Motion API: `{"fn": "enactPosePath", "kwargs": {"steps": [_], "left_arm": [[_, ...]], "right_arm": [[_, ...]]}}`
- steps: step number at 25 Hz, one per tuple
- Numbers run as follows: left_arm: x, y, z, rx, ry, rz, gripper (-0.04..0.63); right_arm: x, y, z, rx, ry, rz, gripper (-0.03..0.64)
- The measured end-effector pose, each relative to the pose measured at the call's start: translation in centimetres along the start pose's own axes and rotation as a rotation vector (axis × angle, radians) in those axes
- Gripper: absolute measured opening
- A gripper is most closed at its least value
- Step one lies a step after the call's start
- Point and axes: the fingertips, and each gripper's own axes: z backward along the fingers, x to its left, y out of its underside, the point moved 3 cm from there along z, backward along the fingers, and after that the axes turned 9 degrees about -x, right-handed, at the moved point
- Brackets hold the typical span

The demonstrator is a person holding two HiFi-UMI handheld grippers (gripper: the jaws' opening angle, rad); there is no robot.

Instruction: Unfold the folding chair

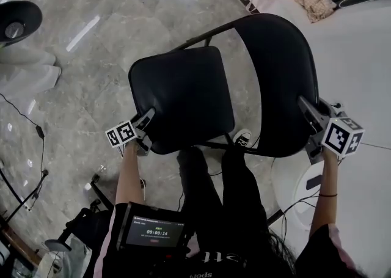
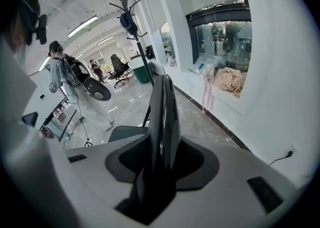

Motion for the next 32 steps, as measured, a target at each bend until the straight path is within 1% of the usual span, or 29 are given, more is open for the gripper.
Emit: {"fn": "enactPosePath", "kwargs": {"steps": [2,5,7,9,10,11,14,16,19,21,24,26,28,30,32], "left_arm": [[1.3,0.8,0.4,-0.026,-0.011,0.01,0.325],[3.2,2.2,1.1,-0.073,-0.05,0.01,0.338],[4.5,3.2,1.7,-0.077,-0.095,0.019,0.344],[5.8,3.9,2.3,-0.056,-0.145,0.048,0.354],[6.3,3.9,2.6,-0.054,-0.154,0.06,0.356],[6.4,3.9,2.7,-0.061,-0.153,0.065,0.356],[6.3,3.7,2.8,-0.078,-0.165,0.052,0.356],[6.1,3.7,3.2,-0.083,-0.197,0.041,0.356],[5.6,3.6,4.4,-0.084,-0.229,0.033,0.346],[4.9,3.1,5.6,-0.096,-0.223,0.022,0.327],[2.4,1.7,7.5,-0.147,-0.185,-0.007,0.287],[0.2,0.8,9.0,-0.164,-0.166,-0.058,0.245],[-2.3,0.3,10.5,-0.152,-0.15,-0.123,0.199],[-5.3,0.5,11.7,-0.131,-0.119,-0.155,0.139],[-8.1,0.5,12.5,-0.128,-0.092,-0.177,0.101]], "right_arm": [[0.6,0.3,-0.5,0.013,-0.013,0.022,0.149],[1.4,0.7,-1.3,0.029,-0.051,0.037,0.149],[2.7,1.1,-1.6,0.043,-0.111,-0.002,0.152],[4.3,1.5,-2.0,0.062,-0.17,-0.045,0.152],[4.8,1.6,-2.2,0.069,-0.174,-0.038,0.152],[5.0,1.6,-2.3,0.07,-0.16,-0.011,0.152],[4.9,1.5,-2.5,0.064,-0.113,0.068,0.151],[5.0,1.6,-2.3,0.066,-0.101,0.074,0.152],[5.2,1.4,-1.7,0.054,-0.072,0.043,0.152],[5.1,0.9,-0.9,0.033,-0.031,0.027,0.152],[4.9,-0.4,1.7,-0.008,0.059,0.038,0.153],[5.3,-1.6,4.3,-0.052,0.1,0.037,0.153],[6.7,-2.6,7.1,-0.08,0.103,0.023,0.153],[8.1,-2.8,9.4,-0.094,0.093,0.022,0.152],[9.4,-2.3,10.9,-0.109,0.079,0.016,0.152]]}}
